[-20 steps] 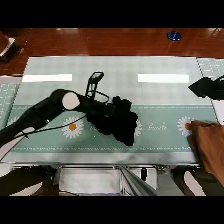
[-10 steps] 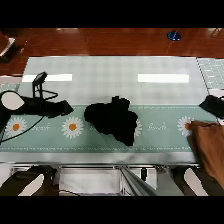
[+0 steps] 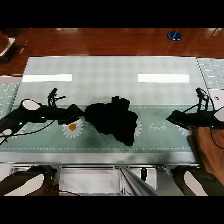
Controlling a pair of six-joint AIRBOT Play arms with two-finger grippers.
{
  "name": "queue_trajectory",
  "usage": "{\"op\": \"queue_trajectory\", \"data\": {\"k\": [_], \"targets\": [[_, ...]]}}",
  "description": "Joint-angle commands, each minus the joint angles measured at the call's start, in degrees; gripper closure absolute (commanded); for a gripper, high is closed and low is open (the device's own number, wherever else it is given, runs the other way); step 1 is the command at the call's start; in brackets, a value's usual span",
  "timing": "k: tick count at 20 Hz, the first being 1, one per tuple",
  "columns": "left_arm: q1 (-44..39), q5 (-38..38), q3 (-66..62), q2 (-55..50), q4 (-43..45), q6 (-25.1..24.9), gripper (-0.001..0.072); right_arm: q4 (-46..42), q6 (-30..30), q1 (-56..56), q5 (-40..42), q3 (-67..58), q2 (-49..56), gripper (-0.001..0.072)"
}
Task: Fold the shirts.
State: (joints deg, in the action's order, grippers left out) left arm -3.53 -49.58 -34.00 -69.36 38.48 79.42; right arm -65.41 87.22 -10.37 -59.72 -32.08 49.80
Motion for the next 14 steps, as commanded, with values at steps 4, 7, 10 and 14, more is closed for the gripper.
{"op": "queue_trajectory", "data": {"k": [4,7,10,14], "targets": [[-6.19,3.80,-6.88,-9.57,-4.02,-0.94,0.0202,0.31,2.01,7.87,-0.09,0.68,0.04,0.0302],[-6.25,-0.20,-9.81,-13.64,-3.76,-1.49,0.0348,0.37,3.15,11.52,-1.40,1.29,0.04,0.0302],[-6.25,-2.12,-10.84,-14.88,-3.80,-5.57,0.0674,1.05,4.57,16.20,-1.75,4.57,0.04,0.0302],[-6.12,-2.10,-10.84,-14.88,-3.80,-6.36,0.0684,6.67,4.79,24.06,0.13,7.54,0.04,0.0302]]}}
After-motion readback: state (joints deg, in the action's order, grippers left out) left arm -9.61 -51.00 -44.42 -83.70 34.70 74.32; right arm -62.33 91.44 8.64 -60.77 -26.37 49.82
